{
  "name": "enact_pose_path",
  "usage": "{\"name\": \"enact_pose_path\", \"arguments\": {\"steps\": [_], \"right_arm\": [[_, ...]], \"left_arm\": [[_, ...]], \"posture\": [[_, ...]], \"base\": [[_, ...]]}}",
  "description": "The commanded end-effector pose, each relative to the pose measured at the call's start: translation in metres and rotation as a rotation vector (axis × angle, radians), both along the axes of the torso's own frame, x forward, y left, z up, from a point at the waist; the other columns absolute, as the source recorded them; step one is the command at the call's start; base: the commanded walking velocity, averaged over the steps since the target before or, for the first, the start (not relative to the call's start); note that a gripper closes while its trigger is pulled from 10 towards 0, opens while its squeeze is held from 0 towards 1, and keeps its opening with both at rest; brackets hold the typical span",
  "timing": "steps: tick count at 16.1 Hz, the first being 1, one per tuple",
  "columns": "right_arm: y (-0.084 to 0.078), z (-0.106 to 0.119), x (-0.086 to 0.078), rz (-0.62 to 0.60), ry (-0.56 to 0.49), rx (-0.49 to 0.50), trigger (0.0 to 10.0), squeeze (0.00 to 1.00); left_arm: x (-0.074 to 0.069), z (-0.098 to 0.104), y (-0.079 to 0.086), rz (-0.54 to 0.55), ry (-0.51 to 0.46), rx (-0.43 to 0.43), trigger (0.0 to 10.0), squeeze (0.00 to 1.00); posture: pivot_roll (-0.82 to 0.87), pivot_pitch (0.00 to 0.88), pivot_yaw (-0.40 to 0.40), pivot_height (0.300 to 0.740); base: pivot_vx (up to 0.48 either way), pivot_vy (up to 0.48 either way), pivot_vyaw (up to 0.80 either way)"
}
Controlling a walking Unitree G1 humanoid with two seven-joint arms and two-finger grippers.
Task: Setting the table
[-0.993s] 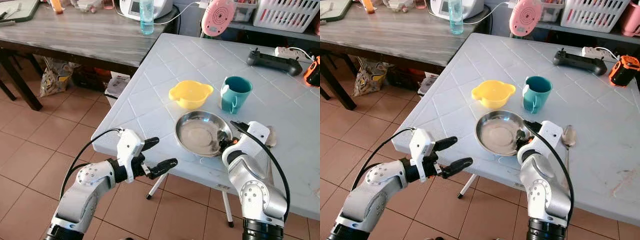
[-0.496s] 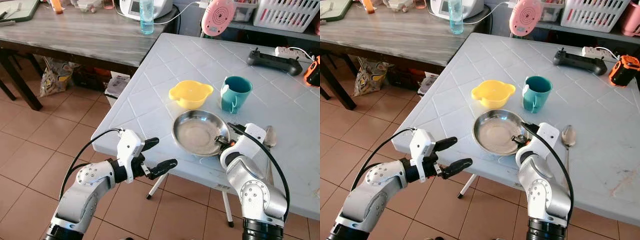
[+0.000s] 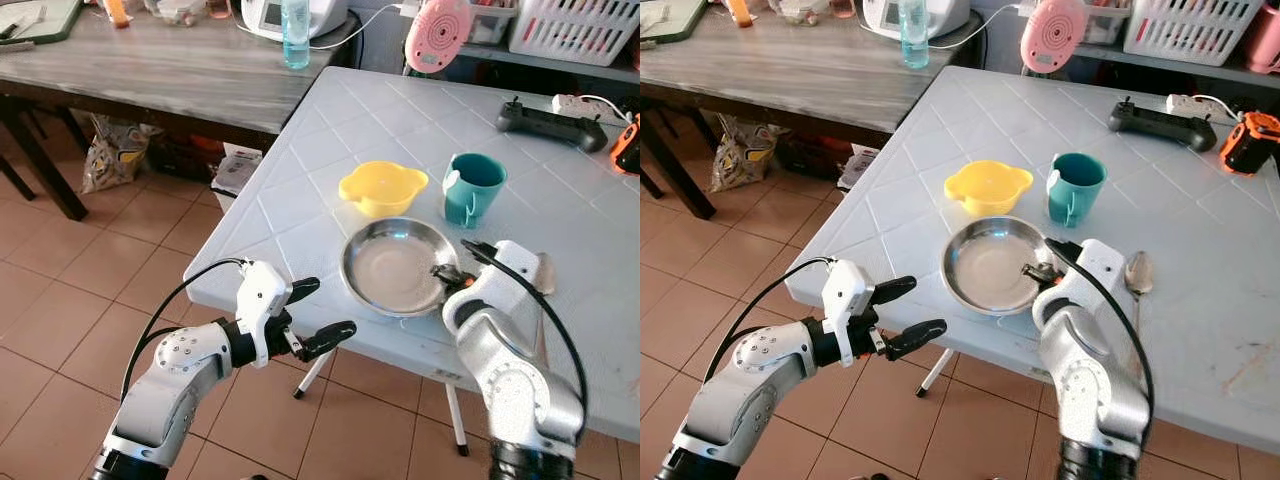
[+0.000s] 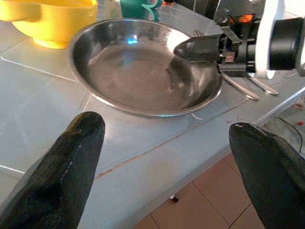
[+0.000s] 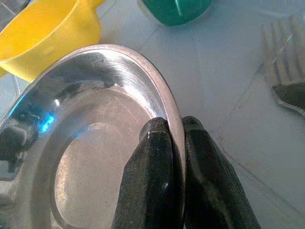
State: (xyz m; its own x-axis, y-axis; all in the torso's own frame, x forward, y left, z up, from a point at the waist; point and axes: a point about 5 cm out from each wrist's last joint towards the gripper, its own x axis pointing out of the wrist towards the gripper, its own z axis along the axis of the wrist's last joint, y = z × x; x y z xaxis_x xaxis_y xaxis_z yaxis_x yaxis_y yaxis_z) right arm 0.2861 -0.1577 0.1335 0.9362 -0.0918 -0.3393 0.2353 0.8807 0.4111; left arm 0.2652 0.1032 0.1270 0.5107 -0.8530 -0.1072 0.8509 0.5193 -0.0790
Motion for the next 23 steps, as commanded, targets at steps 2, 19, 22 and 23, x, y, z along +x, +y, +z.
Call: {"name": "enact_pose_path", "arguments": {"steps": [2,19,22,23], "right_arm": [[0.0,-0.028,-0.021,-0.019,0.127,-0.011,0.0,0.0],[-0.004,0.034,-0.048,0.043,-0.417,-0.242,10.0,0.0],[-0.004,0.032,-0.048,0.035,-0.414,-0.244,10.0,0.0],[-0.004,0.031,-0.049,0.038,-0.414,-0.243,10.0,0.0]], "left_arm": [[0.0,-0.001,0.003,0.009,-0.006,0.011,10.0,0.0],[0.067,0.013,0.052,0.705,-0.167,-0.02,10.0,0.0],[0.069,0.009,0.049,0.72,-0.141,-0.033,10.0,0.0],[0.07,0.009,0.049,0.724,-0.138,-0.036,10.0,0.0]], "posture": [[0.03,0.135,-0.017,0.74],[0.02,0.088,-0.014,0.74],[0.02,0.092,-0.016,0.74],[0.02,0.092,-0.016,0.74]], "base": [[0.0,0.0,0.0],[0.0,0.0,0.0],[0.0,0.0,-0.38],[0.0,0.0,-0.78]]}}
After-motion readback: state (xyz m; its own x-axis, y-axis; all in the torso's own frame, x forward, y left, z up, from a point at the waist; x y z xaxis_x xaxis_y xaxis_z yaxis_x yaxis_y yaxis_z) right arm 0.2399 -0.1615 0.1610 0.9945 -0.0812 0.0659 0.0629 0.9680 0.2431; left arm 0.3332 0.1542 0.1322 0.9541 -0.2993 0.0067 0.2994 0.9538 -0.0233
